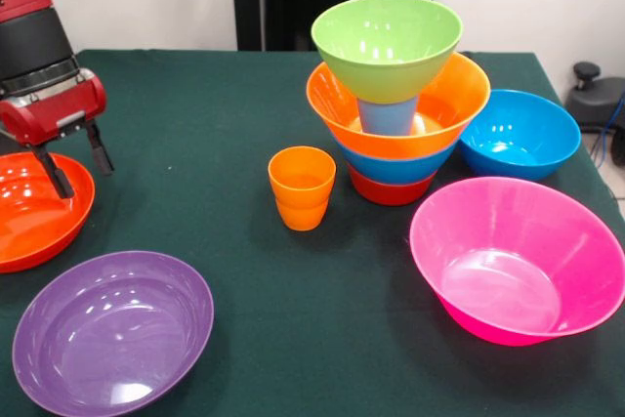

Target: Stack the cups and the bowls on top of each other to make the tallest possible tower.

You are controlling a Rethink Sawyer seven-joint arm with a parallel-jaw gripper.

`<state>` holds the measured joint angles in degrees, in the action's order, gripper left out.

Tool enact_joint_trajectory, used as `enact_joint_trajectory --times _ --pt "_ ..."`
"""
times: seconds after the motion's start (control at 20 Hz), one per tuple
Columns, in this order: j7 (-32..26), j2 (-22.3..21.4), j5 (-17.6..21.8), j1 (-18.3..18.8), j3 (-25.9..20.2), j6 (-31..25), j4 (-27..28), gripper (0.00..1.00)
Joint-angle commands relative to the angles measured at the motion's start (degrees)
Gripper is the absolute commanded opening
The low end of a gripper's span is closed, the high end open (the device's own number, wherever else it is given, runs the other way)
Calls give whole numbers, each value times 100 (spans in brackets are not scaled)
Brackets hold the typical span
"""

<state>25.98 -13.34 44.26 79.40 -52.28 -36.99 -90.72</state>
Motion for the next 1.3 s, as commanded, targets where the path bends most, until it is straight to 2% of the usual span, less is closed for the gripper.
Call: enact_joint_trajectory --times 0.05,0.35,1.3 --pt "-368 338 416 -207 530 114 194 100" --pt "-186 331 444 -244 624 128 136 100" --pt "296 206 419 -453 945 281 438 100"
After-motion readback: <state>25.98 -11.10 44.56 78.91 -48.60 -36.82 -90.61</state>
